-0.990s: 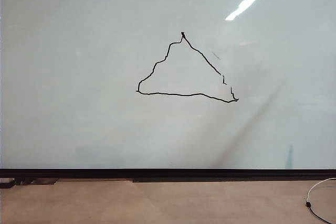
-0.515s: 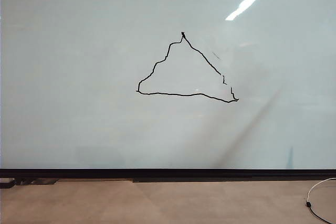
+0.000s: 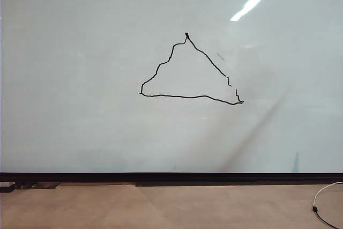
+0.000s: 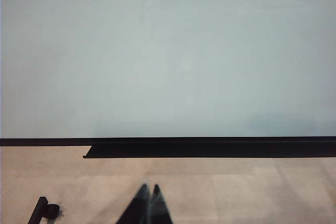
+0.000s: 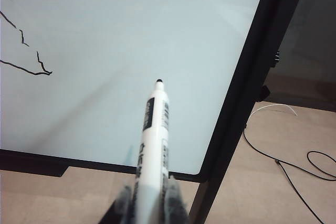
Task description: Pick up the pen on the shelf to the right of the whiteboard and draw a triangle.
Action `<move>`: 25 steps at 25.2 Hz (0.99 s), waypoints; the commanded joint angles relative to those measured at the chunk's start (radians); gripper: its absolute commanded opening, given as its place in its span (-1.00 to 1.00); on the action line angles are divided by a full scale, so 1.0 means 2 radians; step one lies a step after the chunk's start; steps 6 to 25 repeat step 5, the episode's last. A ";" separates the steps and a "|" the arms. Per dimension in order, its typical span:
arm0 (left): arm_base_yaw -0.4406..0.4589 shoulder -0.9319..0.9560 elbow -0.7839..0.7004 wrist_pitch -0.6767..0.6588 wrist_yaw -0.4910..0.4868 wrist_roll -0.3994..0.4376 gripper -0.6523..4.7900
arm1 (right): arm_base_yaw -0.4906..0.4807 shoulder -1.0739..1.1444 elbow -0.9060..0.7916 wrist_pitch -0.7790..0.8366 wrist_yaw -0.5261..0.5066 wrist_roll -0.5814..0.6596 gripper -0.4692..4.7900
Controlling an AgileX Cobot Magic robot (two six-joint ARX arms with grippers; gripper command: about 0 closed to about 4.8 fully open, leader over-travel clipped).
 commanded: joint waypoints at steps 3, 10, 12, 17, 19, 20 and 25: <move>0.000 0.000 0.002 0.003 0.002 0.000 -0.78 | 0.000 0.000 0.002 0.006 0.001 -0.001 -0.82; 0.000 0.000 0.002 0.003 0.002 0.000 -0.78 | 0.000 0.000 0.002 0.006 0.001 -0.001 -0.82; 0.000 0.000 0.002 0.003 0.002 0.000 -0.78 | 0.000 0.000 0.002 0.006 0.001 -0.001 -0.82; 0.000 0.000 0.002 0.003 0.002 0.000 -0.78 | 0.000 0.000 0.002 0.006 0.001 -0.001 -0.82; 0.000 0.000 0.002 0.003 0.002 0.000 -0.78 | 0.000 0.000 0.002 0.006 0.001 -0.001 -0.82; 0.000 0.000 0.002 0.003 0.002 0.000 -0.78 | 0.000 0.000 0.002 0.006 0.001 -0.001 -0.82; 0.000 0.000 0.002 0.003 0.002 0.000 -0.78 | 0.000 0.000 0.002 0.006 0.001 -0.001 -0.82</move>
